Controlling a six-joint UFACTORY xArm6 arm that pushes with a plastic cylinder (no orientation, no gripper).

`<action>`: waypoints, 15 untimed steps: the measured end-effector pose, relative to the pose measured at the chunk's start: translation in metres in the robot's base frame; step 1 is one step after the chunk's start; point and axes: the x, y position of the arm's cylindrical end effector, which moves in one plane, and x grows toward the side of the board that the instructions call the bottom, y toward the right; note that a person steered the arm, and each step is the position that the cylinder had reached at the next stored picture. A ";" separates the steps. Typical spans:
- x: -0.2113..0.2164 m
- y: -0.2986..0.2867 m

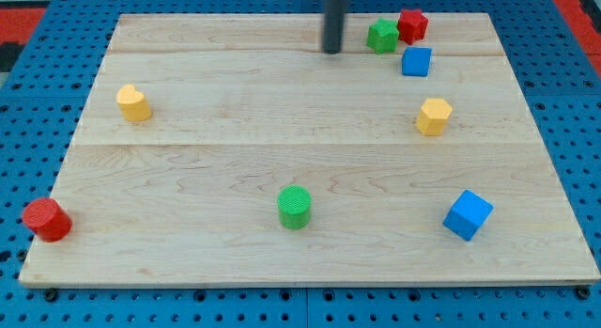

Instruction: Move blue cube to the bottom of triangle

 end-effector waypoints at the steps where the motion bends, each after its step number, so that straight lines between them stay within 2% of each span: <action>1: 0.039 0.061; 2: 0.073 0.191; 3: 0.096 0.258; 4: 0.176 0.228; 5: 0.208 0.179; 6: 0.201 0.177; 7: 0.140 0.158; 8: 0.107 0.109; 9: 0.138 0.179; 10: 0.126 0.198; 11: 0.077 0.152; 12: 0.114 0.227; 13: 0.166 0.334; 14: 0.297 0.321; 15: 0.313 0.185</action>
